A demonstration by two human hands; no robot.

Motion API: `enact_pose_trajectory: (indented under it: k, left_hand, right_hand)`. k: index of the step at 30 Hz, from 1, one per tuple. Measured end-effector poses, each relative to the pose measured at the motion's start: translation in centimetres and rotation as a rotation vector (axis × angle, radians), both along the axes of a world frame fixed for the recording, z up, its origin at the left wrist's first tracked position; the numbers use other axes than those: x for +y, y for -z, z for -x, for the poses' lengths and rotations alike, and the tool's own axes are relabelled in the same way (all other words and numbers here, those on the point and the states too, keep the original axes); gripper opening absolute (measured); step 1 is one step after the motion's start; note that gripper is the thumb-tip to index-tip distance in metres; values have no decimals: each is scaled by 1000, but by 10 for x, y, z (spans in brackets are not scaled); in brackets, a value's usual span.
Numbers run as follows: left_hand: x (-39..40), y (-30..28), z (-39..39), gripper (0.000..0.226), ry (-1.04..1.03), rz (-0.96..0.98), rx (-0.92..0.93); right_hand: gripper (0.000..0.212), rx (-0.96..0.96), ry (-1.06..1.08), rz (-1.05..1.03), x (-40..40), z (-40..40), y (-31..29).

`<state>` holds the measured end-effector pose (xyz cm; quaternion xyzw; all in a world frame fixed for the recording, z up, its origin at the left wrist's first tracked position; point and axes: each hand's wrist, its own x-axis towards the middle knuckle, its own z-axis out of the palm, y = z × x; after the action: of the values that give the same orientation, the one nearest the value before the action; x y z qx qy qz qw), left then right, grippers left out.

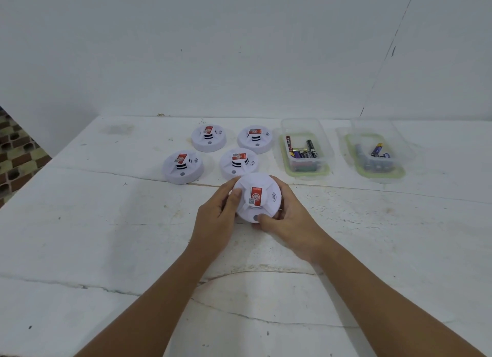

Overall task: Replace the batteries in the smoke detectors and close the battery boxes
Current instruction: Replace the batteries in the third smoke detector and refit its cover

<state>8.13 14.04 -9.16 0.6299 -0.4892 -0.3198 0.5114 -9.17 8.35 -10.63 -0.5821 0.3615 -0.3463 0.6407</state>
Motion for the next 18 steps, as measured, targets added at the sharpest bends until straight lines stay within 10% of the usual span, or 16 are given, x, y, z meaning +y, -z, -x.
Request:
enact_pose_trajectory:
  k: [18]
  left_hand:
    - [1, -1, 1, 33, 5, -11, -32]
  right_hand:
    - [79, 30, -11, 71, 0, 0, -3]
